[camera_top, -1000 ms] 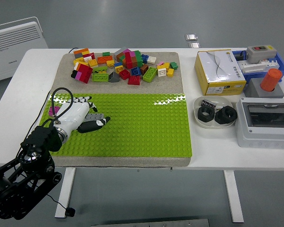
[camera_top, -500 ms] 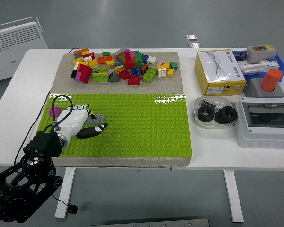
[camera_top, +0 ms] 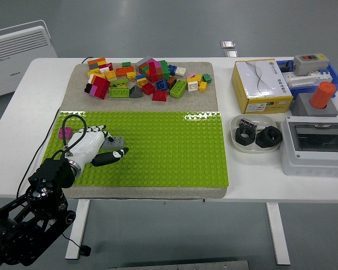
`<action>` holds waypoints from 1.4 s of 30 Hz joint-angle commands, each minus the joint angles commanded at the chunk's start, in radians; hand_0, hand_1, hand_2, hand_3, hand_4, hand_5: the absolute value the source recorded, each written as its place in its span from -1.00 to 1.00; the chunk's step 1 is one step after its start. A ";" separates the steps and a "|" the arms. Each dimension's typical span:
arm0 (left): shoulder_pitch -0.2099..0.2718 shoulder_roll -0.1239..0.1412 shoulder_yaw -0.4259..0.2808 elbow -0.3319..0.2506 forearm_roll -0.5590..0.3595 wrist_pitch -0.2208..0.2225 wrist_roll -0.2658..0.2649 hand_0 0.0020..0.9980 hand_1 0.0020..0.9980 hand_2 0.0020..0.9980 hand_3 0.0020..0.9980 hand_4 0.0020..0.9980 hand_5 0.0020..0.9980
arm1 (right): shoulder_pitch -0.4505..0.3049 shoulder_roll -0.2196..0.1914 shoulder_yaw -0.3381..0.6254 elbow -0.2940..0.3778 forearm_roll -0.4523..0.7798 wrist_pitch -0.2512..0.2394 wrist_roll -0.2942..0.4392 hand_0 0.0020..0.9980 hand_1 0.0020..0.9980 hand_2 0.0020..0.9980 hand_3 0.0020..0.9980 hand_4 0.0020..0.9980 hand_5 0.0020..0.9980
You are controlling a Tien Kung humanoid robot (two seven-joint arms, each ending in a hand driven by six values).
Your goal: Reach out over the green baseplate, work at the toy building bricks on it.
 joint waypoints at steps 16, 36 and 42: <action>0.034 -0.018 -0.092 -0.101 -0.009 0.035 -0.012 1.00 1.00 1.00 0.44 0.60 1.00 | -0.004 0.001 0.000 0.000 -0.006 0.003 0.001 0.45 0.42 0.42 0.37 0.55 0.68; 0.172 -0.046 -0.296 -0.149 -0.139 0.254 -0.183 1.00 0.91 0.85 0.46 0.63 0.57 | -0.002 0.022 0.000 -0.010 -0.006 0.009 0.023 0.45 0.42 0.44 0.38 0.55 0.69; 0.188 -0.046 -0.351 -0.143 -0.203 0.342 -0.310 0.90 0.74 0.72 0.34 0.51 -0.31 | 0.000 0.026 0.000 -0.012 -0.006 0.014 0.037 0.45 0.42 0.44 0.37 0.55 0.69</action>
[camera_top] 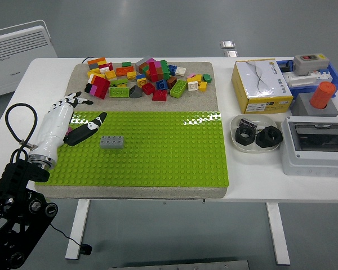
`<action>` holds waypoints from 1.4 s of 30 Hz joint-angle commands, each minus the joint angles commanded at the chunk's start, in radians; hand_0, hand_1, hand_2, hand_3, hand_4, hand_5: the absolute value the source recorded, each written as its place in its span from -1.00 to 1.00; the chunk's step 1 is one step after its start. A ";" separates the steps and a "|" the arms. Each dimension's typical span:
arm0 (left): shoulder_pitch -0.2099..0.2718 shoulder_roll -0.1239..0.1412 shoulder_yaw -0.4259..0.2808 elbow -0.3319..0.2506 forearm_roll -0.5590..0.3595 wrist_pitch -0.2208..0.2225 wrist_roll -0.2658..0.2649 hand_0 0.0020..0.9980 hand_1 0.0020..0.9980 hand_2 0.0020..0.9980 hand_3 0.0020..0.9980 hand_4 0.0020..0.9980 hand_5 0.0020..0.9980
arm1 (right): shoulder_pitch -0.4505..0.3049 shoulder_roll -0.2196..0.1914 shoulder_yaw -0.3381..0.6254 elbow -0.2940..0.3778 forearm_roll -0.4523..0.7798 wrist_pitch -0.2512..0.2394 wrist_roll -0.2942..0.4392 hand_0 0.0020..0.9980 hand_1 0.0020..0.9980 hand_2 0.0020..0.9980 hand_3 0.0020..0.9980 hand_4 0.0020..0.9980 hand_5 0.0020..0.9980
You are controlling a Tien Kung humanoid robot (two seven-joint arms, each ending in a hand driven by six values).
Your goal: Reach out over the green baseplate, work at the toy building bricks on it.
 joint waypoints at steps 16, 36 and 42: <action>0.024 -0.032 -0.016 -0.001 -0.073 0.062 -0.137 0.65 0.54 0.54 0.31 0.26 -0.73 | 0.000 0.008 -0.387 0.021 0.428 -0.227 -0.065 0.34 0.49 0.77 1.00 0.85 1.00; 0.024 -0.044 0.000 0.006 -0.058 0.048 -0.150 0.65 0.55 0.55 0.29 0.25 -0.73 | -0.007 0.011 -0.290 -0.014 0.512 -0.099 -0.069 0.17 0.25 0.52 0.71 0.89 1.00; 0.020 -0.031 -0.007 0.016 -0.042 0.001 -0.168 0.68 0.59 0.58 0.36 0.56 -0.26 | -0.008 0.009 -0.225 -0.014 0.439 -0.095 -0.066 0.09 0.16 0.46 0.65 0.84 1.00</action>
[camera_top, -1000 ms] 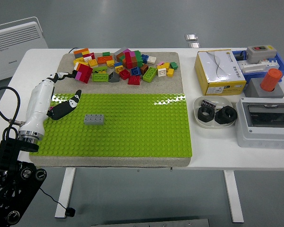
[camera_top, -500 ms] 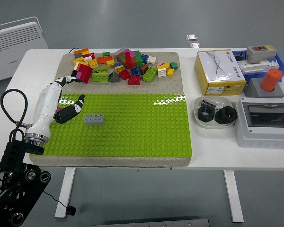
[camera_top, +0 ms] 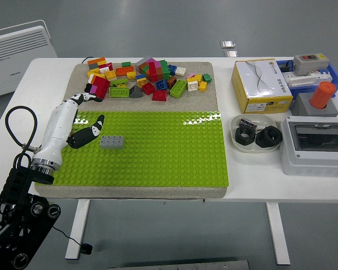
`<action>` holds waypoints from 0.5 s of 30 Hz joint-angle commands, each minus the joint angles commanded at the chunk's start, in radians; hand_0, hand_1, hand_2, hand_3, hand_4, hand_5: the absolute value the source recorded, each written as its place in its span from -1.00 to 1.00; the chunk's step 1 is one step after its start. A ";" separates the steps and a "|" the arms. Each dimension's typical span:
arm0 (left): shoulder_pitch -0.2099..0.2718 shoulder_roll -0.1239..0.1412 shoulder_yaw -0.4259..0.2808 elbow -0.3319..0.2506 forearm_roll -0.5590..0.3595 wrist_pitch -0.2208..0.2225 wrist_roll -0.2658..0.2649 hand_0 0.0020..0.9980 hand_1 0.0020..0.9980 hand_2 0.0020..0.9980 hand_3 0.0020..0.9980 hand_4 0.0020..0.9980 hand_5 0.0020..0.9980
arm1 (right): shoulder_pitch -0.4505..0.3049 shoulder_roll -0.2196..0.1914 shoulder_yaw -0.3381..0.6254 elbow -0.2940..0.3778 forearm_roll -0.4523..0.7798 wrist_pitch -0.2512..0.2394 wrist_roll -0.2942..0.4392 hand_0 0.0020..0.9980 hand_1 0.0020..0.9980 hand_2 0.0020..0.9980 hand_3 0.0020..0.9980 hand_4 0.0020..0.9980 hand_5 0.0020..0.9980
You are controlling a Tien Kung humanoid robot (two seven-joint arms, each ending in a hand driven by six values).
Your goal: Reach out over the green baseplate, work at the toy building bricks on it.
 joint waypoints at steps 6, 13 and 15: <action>-0.019 0.057 -0.009 0.024 0.006 -0.025 -0.032 0.72 0.65 0.61 0.38 0.63 -0.18 | 0.001 0.000 0.027 0.000 -0.032 0.001 0.004 0.14 0.16 0.46 0.63 0.84 1.00; -0.086 0.201 0.003 0.081 0.066 -0.026 -0.079 0.76 0.69 0.63 0.27 0.33 -0.94 | 0.007 -0.005 0.051 0.000 -0.062 0.001 0.009 0.14 0.17 0.45 0.63 0.82 1.00; -0.097 0.216 -0.005 0.091 0.071 -0.023 -0.083 0.85 0.80 0.72 0.22 0.28 -1.00 | 0.007 -0.005 0.052 0.000 -0.064 0.001 0.009 0.17 0.18 0.45 0.62 0.80 1.00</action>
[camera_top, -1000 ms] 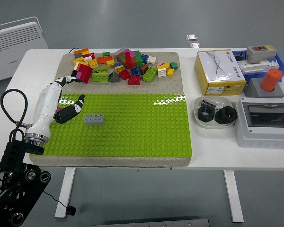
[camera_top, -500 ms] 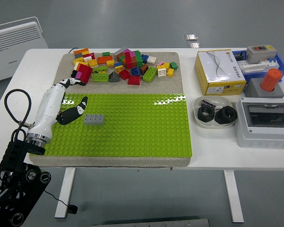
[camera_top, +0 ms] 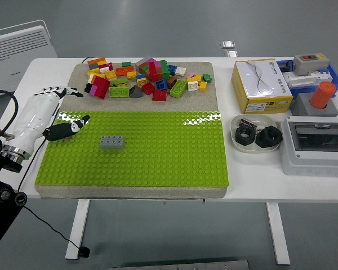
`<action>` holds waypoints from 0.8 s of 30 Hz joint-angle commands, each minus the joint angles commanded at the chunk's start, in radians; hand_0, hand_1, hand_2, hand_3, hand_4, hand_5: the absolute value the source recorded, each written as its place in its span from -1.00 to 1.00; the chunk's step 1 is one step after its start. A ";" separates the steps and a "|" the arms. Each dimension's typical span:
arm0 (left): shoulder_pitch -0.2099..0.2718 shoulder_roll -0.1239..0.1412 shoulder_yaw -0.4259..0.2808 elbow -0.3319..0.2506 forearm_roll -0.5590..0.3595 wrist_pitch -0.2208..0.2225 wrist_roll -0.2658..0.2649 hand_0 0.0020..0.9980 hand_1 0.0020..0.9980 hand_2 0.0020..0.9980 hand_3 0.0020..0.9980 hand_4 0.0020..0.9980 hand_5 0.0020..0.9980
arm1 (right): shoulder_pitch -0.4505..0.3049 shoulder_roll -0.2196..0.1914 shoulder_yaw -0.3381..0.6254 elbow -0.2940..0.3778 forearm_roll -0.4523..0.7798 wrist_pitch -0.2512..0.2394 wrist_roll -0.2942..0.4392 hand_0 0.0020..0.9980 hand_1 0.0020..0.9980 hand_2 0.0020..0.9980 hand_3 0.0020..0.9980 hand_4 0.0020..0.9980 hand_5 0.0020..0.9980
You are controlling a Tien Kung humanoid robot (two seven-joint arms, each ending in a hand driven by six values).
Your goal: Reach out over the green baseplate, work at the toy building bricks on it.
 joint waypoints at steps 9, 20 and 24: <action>0.012 -0.144 -0.106 0.007 -0.014 0.049 -0.029 0.89 0.85 0.77 0.18 0.40 -1.00 | 0.002 0.002 0.011 0.000 -0.022 0.004 0.002 0.18 0.19 0.45 0.62 0.80 1.00; 0.076 -0.216 -0.117 -0.022 -0.024 0.104 -0.033 0.92 0.81 0.74 0.14 0.65 -1.00 | 0.006 0.003 0.013 0.000 -0.037 0.004 0.003 0.18 0.19 0.44 0.61 0.79 1.00; 0.084 -0.219 -0.106 -0.018 -0.011 0.106 -0.029 0.97 0.88 0.76 0.12 0.68 -1.00 | 0.007 0.005 0.023 0.000 -0.055 0.005 0.005 0.18 0.20 0.44 0.61 0.79 1.00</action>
